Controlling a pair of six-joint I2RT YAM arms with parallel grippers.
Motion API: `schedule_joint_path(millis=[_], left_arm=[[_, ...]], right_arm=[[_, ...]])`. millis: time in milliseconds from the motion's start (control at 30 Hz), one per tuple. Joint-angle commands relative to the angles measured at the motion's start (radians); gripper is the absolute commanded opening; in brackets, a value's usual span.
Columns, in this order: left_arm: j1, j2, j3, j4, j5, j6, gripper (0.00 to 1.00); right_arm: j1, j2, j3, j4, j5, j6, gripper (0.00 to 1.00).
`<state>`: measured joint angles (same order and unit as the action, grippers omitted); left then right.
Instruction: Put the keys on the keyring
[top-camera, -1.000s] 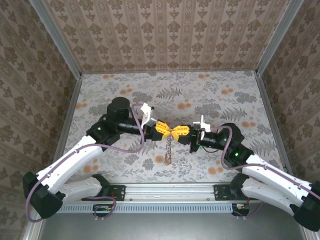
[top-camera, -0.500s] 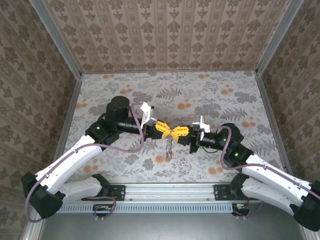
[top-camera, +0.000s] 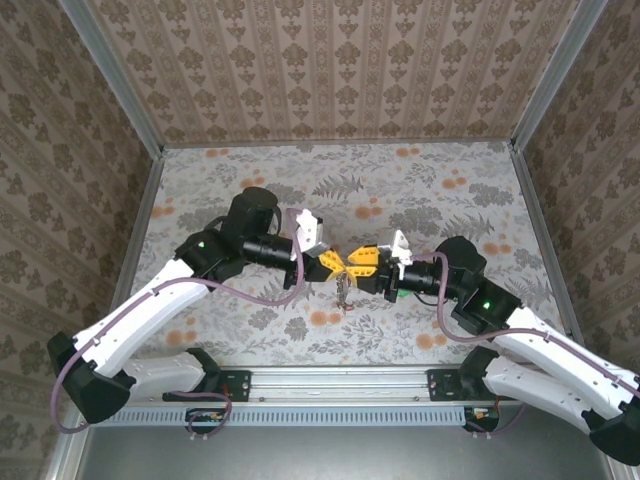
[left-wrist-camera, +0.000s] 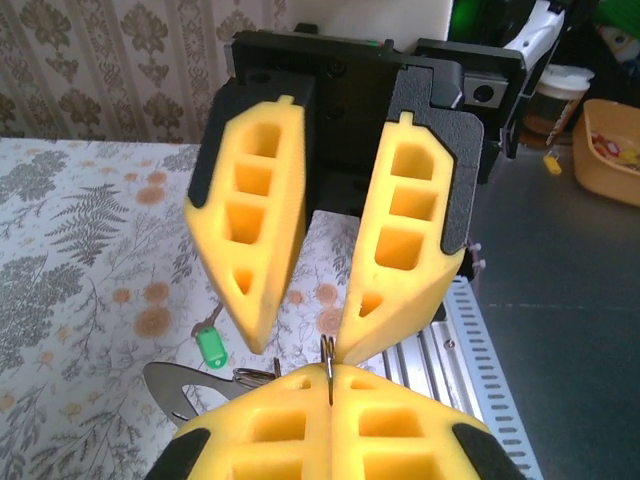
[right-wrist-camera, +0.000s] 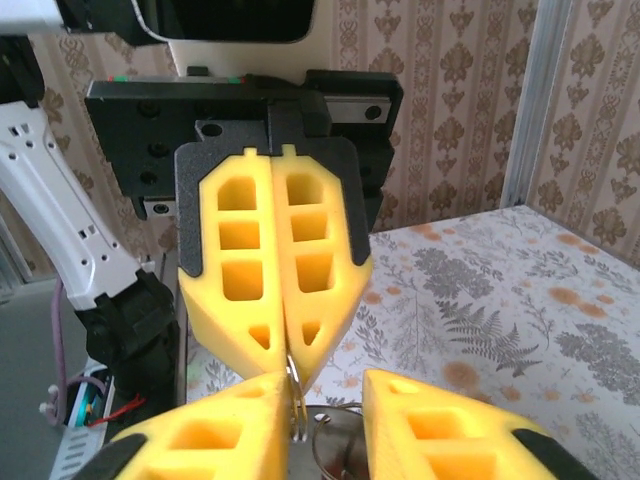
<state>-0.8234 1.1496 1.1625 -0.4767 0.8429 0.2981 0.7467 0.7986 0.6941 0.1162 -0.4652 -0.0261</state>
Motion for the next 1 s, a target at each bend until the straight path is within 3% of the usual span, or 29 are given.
schedule_joint_path(millis=[0,333,500,667,767,967], left_arm=[[-0.013,-0.002,0.042,-0.054,-0.001,0.053,0.00],[-0.012,0.012,0.048,-0.045,0.010,0.050,0.00],[-0.012,0.010,0.048,-0.034,0.018,0.040,0.00],[-0.014,0.005,0.025,-0.005,0.015,0.016,0.02],[-0.012,-0.010,-0.010,0.033,0.012,-0.008,0.16],[-0.006,-0.034,-0.058,0.127,0.037,-0.056,0.15]], right_arm=[[-0.001,0.018,0.046,-0.087,-0.012,-0.061,0.22],[-0.001,0.033,0.063,-0.152,-0.051,-0.096,0.13],[-0.001,0.041,0.066,-0.140,-0.075,-0.103,0.00],[-0.004,0.025,0.029,-0.053,-0.069,-0.068,0.00],[-0.006,-0.003,-0.009,0.042,-0.054,-0.017,0.00],[-0.015,-0.008,-0.063,0.191,-0.080,0.077,0.00]])
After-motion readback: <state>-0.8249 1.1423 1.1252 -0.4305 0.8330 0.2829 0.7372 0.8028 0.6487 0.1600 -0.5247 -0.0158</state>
